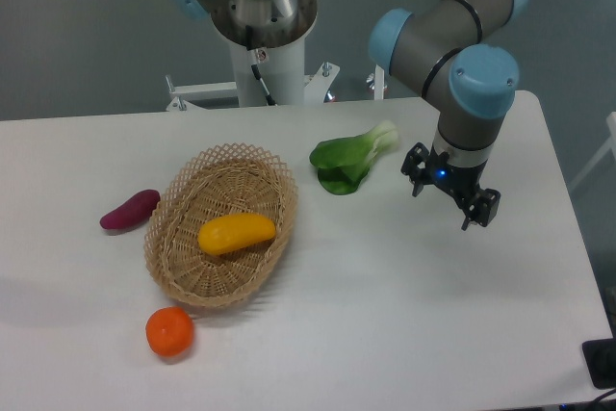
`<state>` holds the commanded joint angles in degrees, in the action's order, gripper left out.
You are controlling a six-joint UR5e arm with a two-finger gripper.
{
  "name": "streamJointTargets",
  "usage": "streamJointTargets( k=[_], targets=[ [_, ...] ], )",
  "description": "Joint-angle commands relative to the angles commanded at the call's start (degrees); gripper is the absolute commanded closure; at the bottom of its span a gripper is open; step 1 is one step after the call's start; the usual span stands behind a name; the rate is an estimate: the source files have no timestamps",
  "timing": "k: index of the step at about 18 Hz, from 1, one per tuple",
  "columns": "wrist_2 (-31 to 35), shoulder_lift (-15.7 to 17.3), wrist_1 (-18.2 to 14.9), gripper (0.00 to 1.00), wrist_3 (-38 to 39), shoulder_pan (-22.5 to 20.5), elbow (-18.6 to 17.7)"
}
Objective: Pick up the mango from the basket
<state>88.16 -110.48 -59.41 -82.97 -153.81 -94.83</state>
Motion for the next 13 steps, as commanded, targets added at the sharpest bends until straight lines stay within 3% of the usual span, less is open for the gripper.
streamJointTargets(
  k=[13],
  targets=[
    [-0.17,0.61,-0.79,0.0,1.05,0.0,-0.09]
  ],
)
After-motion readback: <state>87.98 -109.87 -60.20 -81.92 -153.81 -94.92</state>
